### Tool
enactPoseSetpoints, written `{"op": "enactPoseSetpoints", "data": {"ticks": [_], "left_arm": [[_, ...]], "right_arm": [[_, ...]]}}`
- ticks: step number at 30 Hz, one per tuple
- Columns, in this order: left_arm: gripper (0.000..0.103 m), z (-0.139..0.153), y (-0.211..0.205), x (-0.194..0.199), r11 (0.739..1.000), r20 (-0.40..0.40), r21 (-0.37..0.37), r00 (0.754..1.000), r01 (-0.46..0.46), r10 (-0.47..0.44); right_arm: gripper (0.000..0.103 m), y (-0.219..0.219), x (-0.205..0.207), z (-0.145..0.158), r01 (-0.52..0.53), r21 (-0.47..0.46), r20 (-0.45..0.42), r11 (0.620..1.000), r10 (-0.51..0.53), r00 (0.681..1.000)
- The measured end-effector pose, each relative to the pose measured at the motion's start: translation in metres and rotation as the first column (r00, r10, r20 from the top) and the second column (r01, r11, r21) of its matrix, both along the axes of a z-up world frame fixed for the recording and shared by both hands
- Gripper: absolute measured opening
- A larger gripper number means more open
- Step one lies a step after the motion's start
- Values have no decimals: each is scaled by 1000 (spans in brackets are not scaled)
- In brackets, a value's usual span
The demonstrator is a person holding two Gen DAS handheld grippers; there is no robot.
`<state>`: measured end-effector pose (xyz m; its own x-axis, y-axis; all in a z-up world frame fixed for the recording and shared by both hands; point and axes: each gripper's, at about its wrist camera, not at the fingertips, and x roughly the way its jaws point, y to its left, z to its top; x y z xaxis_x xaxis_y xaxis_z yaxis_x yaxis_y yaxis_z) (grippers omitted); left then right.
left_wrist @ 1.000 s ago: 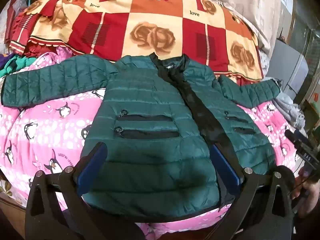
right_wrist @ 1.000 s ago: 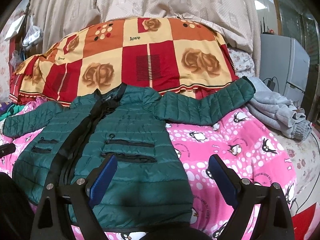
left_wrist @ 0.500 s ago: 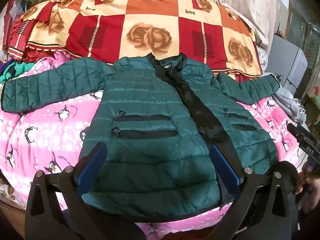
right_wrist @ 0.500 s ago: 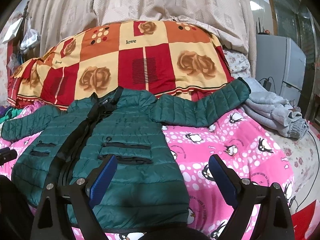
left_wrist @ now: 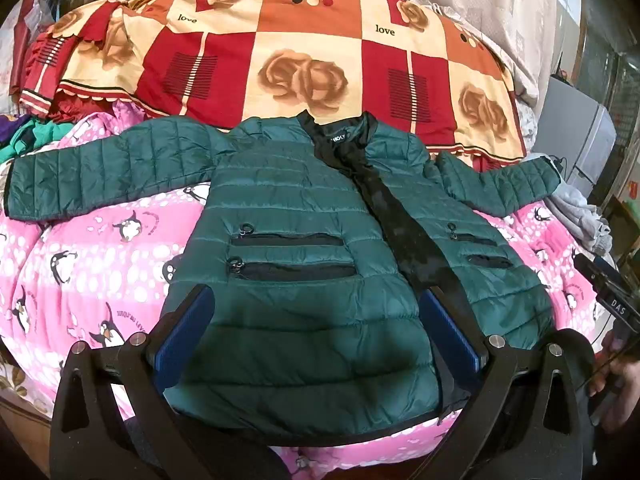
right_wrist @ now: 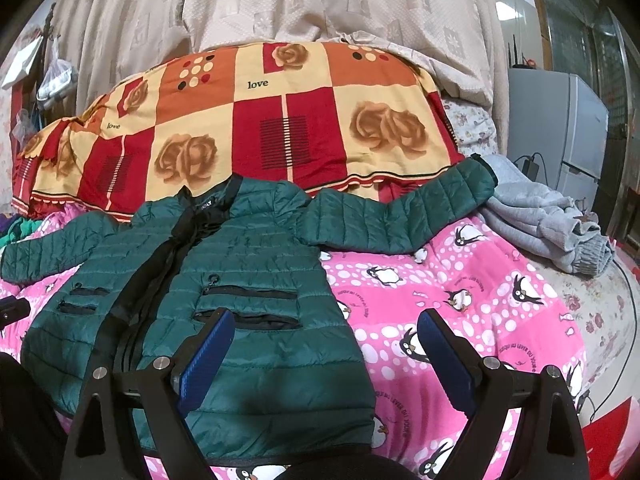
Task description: Fold large clothes
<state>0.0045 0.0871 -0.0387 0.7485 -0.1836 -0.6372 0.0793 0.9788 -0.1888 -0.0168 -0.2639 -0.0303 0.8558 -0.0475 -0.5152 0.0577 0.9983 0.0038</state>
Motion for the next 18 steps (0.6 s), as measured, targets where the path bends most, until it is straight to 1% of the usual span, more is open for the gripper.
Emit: {"op": "enactPoseSetpoints", "data": {"ticks": [9,16,18], "left_arm": [[103,-1,-2,0,1000,-2,3,1000,0,0],[103,-3,-3,-2,1000,1,-13,1000,-2,2],[103,-4,-6,-2,1000,-2,1,1000,1,-1]], "right_arm": [[91,-4,-2,1,9,8,12,1000,-9,1000],[91,-5,-2,1,11,-4,10,1000,-11,1000],[91,-4,-2,1,12,-3,6,1000,-12,1000]]}}
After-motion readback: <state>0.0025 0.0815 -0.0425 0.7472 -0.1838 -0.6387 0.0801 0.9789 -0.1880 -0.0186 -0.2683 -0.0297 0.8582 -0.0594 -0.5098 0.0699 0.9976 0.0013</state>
